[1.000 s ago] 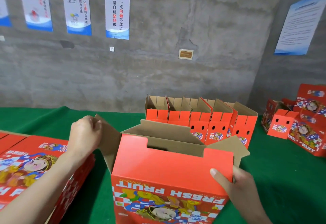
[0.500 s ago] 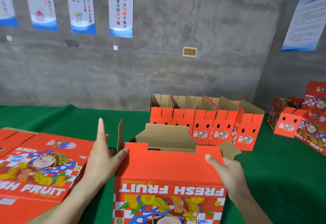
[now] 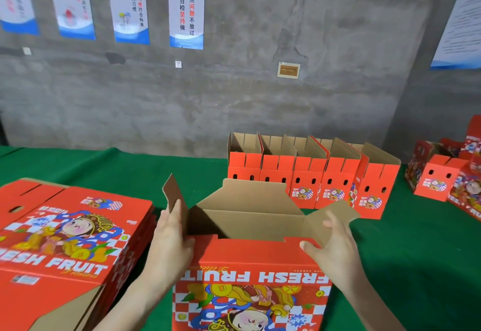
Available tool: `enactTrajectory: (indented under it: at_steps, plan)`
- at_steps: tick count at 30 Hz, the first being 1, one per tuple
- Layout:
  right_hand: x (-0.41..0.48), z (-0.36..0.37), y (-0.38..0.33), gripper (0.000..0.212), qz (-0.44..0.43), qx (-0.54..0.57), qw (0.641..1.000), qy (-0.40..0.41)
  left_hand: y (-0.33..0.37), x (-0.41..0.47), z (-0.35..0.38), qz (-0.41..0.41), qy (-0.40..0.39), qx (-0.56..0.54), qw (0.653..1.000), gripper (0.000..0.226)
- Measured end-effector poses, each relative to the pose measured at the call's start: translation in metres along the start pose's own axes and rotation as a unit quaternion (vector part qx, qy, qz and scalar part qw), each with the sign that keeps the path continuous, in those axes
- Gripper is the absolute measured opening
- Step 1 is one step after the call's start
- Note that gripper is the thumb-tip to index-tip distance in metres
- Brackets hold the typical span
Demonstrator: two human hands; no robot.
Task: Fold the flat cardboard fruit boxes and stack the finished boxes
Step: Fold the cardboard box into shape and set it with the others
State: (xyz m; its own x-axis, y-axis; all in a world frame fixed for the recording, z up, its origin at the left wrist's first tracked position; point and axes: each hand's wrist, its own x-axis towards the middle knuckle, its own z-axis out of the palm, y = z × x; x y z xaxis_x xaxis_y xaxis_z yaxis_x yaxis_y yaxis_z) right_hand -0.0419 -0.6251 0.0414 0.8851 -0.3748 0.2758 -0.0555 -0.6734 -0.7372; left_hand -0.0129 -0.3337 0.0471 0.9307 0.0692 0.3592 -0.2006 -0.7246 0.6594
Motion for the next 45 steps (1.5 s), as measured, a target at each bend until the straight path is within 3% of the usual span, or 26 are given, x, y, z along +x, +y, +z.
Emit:
enactTrajectory:
  at_steps: [1, 2, 4, 6, 8, 12, 17, 19, 22, 24, 26, 30, 32, 35, 38, 41, 43, 45]
  plan:
    - [-0.001, -0.002, 0.0, 0.065, -0.013, -0.02, 1.0, -0.004, 0.0, 0.001, 0.0, 0.008, 0.001, 0.019, 1.0, 0.083]
    - [-0.001, -0.004, -0.001, 0.065, -0.031, -0.047, 0.998, -0.012, 0.001, 0.002, 0.0, 0.026, 0.003, 0.04, 0.999, 0.087]
    - [-0.003, -0.01, -0.006, 0.048, -0.088, -0.152, 0.984, -0.038, 0.002, 0.002, 0.0, 0.074, 0.0, 0.047, 0.996, 0.091]
    - [0.001, -0.014, -0.014, 0.048, -0.151, -0.275, 0.945, -0.093, 0.004, 0.0, -0.001, 0.108, -0.014, 0.011, 0.994, 0.092]
    - [0.007, -0.015, -0.026, 0.068, -0.201, -0.344, 0.904, -0.156, 0.003, -0.001, -0.001, 0.127, -0.02, -0.019, 0.992, 0.093]
    - [0.017, -0.016, -0.053, 0.099, -0.177, -0.397, 0.861, -0.265, -0.001, 0.001, 0.0, 0.161, -0.046, -0.036, 0.985, 0.088]
    - [0.021, -0.014, -0.068, 0.101, -0.152, -0.427, 0.837, -0.305, 0.001, -0.006, -0.006, 0.226, -0.126, -0.049, 0.965, 0.074]
    - [0.02, -0.014, -0.067, 0.101, -0.152, -0.417, 0.842, -0.306, 0.002, -0.005, -0.007, 0.218, -0.174, -0.022, 0.96, 0.054]
    - [0.018, -0.014, -0.059, 0.1, -0.162, -0.379, 0.861, -0.299, 0.006, 0.014, -0.008, 0.17, -0.118, 0.049, 0.977, 0.039]
    - [0.019, -0.014, -0.051, 0.098, -0.18, -0.35, 0.873, -0.287, 0.011, 0.029, -0.004, 0.148, -0.105, 0.154, 0.971, 0.052]
    - [0.019, -0.015, -0.04, 0.093, -0.203, -0.311, 0.888, -0.272, 0.013, 0.04, 0.002, 0.12, -0.152, 0.245, 0.95, 0.075]
    - [0.013, -0.017, -0.017, 0.095, -0.293, -0.211, 0.911, -0.2, 0.013, 0.055, 0.009, 0.044, -0.287, 0.105, 0.951, 0.103]
    - [0.008, -0.017, -0.008, 0.101, -0.33, -0.135, 0.923, -0.148, 0.013, 0.059, 0.011, 0.028, -0.29, 0.099, 0.952, 0.104]
    - [0.005, -0.016, 0.0, 0.103, -0.294, -0.043, 0.946, -0.129, 0.01, 0.06, 0.013, 0.025, -0.289, 0.077, 0.954, 0.104]
    - [0.009, -0.012, 0.006, 0.066, -0.232, -0.043, 0.954, -0.184, 0.01, 0.06, 0.012, 0.033, -0.275, 0.056, 0.959, 0.107]
    - [0.015, -0.008, 0.004, 0.024, -0.196, -0.037, 0.964, -0.176, 0.011, 0.057, 0.011, 0.058, -0.252, 0.04, 0.965, 0.102]
    - [0.019, -0.007, -0.002, 0.017, -0.172, -0.002, 0.972, -0.159, 0.009, 0.055, 0.01, 0.084, -0.225, -0.006, 0.971, 0.085]
    - [0.021, -0.005, -0.005, 0.025, -0.143, 0.037, 0.979, -0.141, 0.004, 0.051, 0.007, 0.109, -0.183, -0.071, 0.974, 0.057]
